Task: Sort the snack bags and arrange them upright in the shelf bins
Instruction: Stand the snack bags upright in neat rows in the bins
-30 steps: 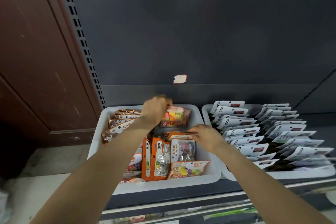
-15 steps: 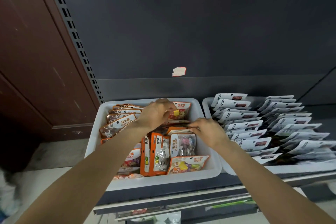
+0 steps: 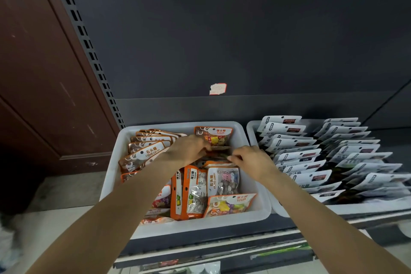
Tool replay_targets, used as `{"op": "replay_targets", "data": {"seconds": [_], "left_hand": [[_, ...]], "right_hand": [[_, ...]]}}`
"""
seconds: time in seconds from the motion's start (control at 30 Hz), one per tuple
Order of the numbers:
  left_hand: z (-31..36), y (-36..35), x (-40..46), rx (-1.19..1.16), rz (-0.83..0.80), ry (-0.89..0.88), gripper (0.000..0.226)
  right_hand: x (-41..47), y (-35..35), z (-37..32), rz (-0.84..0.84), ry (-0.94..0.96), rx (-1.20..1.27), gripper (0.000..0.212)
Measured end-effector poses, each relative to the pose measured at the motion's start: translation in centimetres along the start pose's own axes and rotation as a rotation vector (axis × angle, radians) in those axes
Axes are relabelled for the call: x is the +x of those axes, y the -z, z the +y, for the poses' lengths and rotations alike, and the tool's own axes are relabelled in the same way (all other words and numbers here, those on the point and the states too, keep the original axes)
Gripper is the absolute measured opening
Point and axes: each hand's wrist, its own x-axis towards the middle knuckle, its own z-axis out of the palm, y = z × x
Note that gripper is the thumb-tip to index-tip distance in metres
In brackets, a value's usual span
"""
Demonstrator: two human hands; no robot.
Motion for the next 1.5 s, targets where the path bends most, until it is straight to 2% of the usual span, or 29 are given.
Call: {"op": "replay_targets", "data": {"seconds": [0.13, 0.23, 0.3, 0.43, 0.6, 0.63, 0.73, 0.8, 0.93, 1.03, 1.17, 1.27, 1.33, 1.4, 1.5], "left_hand": [[-0.5, 0.3, 0.8, 0.008, 0.113, 0.015, 0.035], [-1.0, 0.9, 1.2, -0.008, 0.159, 0.088, 0.04], [-1.4, 1.1, 1.4, 0.057, 0.14, 0.096, 0.047], [-1.9, 1.3, 0.9, 0.055, 0.077, 0.103, 0.059], [-2.3, 1.1, -0.6, 0.028, 0.012, 0.109, 0.066], [-2.2, 1.1, -0.7, 0.03, 0.013, 0.108, 0.067], [-1.9, 1.1, -0.6, 0.002, 0.021, 0.101, 0.064], [-1.8, 1.0, -0.6, -0.021, 0.018, 0.105, 0.065], [-1.7, 0.8, -0.4, -0.045, -0.002, 0.133, 0.069], [-1.5, 0.7, -0.4, -0.047, -0.01, 0.136, 0.073], [-1.5, 0.8, -0.4, -0.047, -0.004, 0.14, 0.074], [-1.4, 0.8, -0.4, -0.052, -0.002, 0.133, 0.073], [-1.3, 1.0, -0.5, -0.053, -0.005, 0.137, 0.073], [-1.2, 1.1, -0.6, -0.051, -0.007, 0.139, 0.073], [-1.0, 1.2, -0.7, -0.054, -0.017, 0.141, 0.074]], "right_hand": [[1.6, 0.9, -1.0, 0.008, -0.041, -0.038, 0.014], [2.8, 1.0, -2.3, 0.009, -0.006, -0.081, 0.024], [3.4, 0.6, -3.1, 0.021, 0.016, -0.064, 0.032], [3.8, 0.1, -3.3, 0.113, -0.007, -0.108, 0.021], [3.5, 1.8, -1.4, 0.302, -0.223, 0.119, 0.016], [3.3, 2.0, -1.0, 0.328, -0.246, 0.179, 0.019], [2.3, 2.5, -0.5, 0.401, -0.238, 0.353, 0.051], [1.7, 2.5, -0.5, 0.433, -0.196, 0.428, 0.058], [1.1, 1.9, -0.7, 0.377, -0.136, 0.508, 0.046], [0.9, 1.6, -0.9, 0.313, -0.113, 0.52, 0.051], [0.8, 1.8, -0.5, 0.321, -0.015, 0.421, 0.052], [0.8, 1.9, -0.3, 0.321, -0.02, 0.424, 0.054], [0.9, 2.0, -0.2, 0.303, -0.03, 0.458, 0.047], [1.0, 2.1, -0.1, 0.256, -0.043, 0.402, 0.038], [1.1, 2.4, 0.2, 0.243, -0.075, 0.322, 0.04]]}}
